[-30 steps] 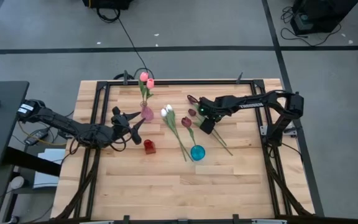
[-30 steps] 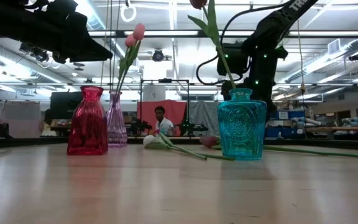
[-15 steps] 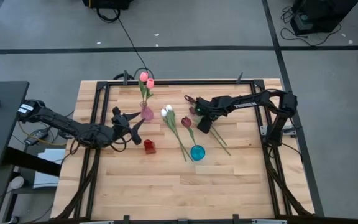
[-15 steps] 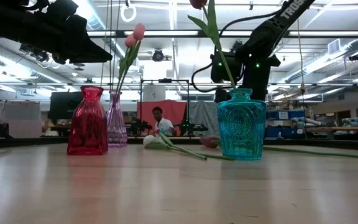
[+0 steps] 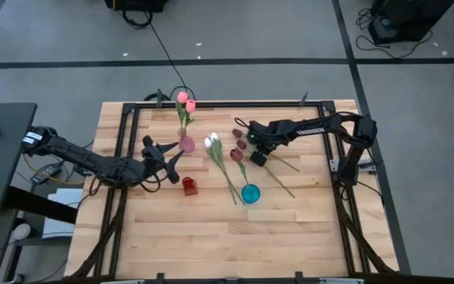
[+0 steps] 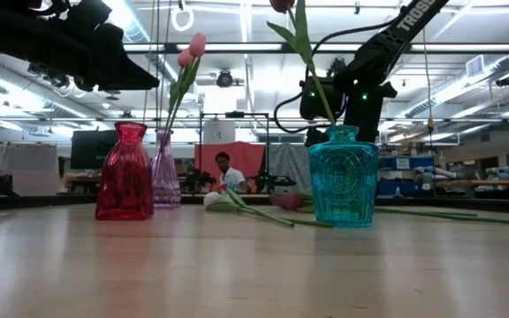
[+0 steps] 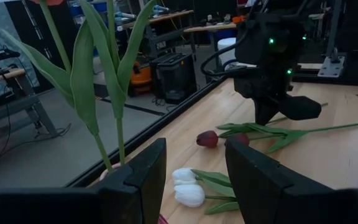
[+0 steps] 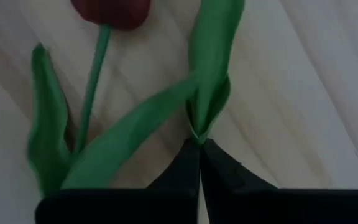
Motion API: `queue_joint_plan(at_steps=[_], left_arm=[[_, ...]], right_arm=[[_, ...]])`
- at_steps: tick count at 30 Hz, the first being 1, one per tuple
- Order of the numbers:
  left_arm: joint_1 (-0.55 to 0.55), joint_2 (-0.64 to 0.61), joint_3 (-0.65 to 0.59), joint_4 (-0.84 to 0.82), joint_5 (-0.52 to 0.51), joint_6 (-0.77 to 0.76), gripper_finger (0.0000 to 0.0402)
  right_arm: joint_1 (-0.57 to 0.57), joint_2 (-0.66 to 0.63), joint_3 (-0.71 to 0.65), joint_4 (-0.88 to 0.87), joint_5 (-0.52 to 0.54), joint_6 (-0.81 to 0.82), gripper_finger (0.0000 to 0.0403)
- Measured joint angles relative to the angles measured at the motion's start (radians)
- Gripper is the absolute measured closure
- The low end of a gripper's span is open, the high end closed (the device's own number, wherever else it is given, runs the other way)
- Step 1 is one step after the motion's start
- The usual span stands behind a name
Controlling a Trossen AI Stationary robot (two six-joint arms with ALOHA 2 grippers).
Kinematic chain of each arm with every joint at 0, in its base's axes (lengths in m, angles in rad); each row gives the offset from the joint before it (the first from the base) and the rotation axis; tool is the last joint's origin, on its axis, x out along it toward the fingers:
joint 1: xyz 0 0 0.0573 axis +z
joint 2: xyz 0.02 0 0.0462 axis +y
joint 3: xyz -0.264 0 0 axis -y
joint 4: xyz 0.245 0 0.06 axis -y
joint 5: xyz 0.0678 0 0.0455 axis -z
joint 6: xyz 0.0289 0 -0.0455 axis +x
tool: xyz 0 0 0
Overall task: Sort flowers into vase by color
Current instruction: Put the right red flower into the blue vase
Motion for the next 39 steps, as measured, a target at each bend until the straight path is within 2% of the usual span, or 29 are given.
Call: queue_joint_plan(at_steps=[7,13,16,19,22,28,31,35,39], left_arm=[[0.000,0.000,0.000,-0.003,0.000,0.000,0.0231],[-0.002,0.000,0.000,-0.005,0.002,-0.006,0.0231],[-0.002,0.000,0.000,-0.007,0.012,-0.014,0.0231],[-0.002,0.000,0.000,-0.009,0.016,-0.022,0.0231],[-0.002,0.000,0.000,-0.013,0.028,-0.042,0.0231],[-0.002,0.000,0.000,-0.013,0.050,-0.045,0.0231],[-0.002,0.000,0.000,-0.010,0.050,-0.045,0.0231],[-0.002,0.000,0.000,-0.009,0.047,-0.044,0.0231],[-0.002,0.000,0.000,-0.009,0.003,-0.032,0.0231]], right_arm=[[-0.012,-0.056,-0.002,-0.025,0.003,-0.008,0.0396],[-0.012,-0.257,-0.002,-0.038,-0.029,-0.020,0.0399],[0.017,-0.386,-0.025,0.035,-0.078,-0.019,0.0400],[0.070,-0.512,-0.101,0.186,-0.135,0.005,0.0400],[0.137,-0.635,-0.202,0.386,-0.147,0.003,0.0400],[0.261,-0.807,-0.463,0.941,-0.148,-0.010,0.0400],[0.302,-0.836,-0.593,1.224,-0.149,-0.010,0.0400],[0.341,-0.829,-0.707,1.511,-0.148,-0.010,0.0400],[0.371,-0.779,-0.739,1.655,-0.186,-0.010,0.0400]])
